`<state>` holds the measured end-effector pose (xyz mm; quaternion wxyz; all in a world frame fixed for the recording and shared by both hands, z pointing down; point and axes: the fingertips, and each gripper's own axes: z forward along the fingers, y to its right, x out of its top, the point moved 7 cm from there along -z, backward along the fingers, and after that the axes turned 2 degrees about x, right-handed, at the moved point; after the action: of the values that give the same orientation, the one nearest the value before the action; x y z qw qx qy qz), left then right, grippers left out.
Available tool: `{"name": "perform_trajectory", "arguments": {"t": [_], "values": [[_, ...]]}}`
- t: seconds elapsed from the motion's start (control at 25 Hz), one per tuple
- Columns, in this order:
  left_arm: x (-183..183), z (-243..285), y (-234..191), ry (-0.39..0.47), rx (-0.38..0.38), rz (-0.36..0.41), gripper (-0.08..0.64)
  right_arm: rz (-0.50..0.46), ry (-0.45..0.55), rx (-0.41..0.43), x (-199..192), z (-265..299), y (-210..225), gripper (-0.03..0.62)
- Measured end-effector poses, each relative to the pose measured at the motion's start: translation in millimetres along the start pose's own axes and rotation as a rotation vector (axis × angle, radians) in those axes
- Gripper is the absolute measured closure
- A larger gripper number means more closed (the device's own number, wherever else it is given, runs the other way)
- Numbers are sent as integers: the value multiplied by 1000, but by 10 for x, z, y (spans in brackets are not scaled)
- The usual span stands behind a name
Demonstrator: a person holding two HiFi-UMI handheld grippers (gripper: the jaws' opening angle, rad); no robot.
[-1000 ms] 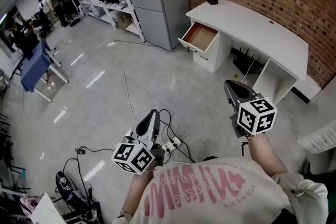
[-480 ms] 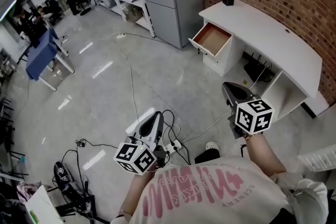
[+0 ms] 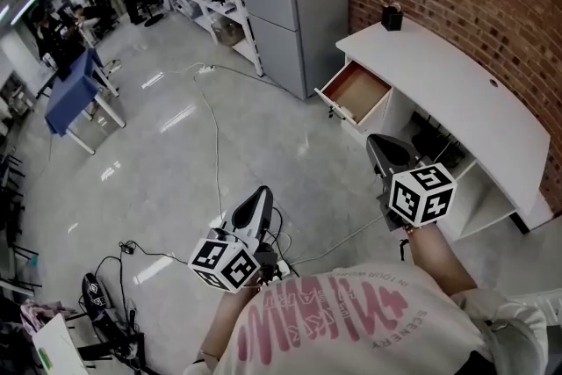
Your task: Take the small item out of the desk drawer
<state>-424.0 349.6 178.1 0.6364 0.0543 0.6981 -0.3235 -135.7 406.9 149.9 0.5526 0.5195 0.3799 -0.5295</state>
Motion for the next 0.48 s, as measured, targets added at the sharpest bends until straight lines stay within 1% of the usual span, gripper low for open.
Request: {"name": "perform_trajectory", "arguments": {"t": [0.2,0.48], "values": [[8,515,91,35,14,-1,554,-4,4,21,109,130,473,580],[-51,970,206,36,7,12,554,0,13,22,163,137,908,580]]}}
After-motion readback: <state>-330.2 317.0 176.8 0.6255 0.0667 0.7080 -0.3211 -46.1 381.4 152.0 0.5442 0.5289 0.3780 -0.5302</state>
